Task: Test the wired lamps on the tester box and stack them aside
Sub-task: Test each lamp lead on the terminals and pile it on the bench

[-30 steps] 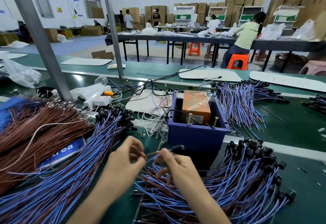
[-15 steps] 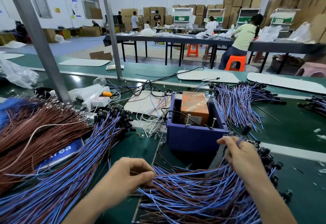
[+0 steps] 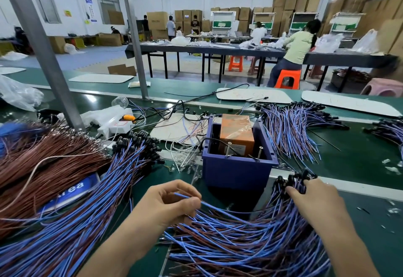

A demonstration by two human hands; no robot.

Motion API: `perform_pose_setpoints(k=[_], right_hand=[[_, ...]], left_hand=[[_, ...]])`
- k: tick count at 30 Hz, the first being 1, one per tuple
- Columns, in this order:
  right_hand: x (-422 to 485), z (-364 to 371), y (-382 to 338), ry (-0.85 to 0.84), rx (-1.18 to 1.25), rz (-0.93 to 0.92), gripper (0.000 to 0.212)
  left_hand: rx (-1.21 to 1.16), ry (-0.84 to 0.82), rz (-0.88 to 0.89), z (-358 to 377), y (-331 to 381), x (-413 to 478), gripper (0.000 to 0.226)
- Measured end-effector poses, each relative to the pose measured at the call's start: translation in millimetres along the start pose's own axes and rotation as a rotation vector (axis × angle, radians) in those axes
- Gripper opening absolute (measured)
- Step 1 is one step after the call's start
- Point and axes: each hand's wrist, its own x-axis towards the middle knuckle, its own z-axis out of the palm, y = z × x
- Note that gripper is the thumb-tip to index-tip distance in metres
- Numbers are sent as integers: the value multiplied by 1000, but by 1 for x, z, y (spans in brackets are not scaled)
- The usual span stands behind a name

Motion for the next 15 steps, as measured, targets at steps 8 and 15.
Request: perform_pose_setpoints(k=[8,15], right_hand=[[-46,-12,-54,-215,750,-519,12],[-45,15,-66,-135,999,-454,12]], left_hand=[[-129,30,66,37,15,31,16],[-246,113,76,62,12,57,16]])
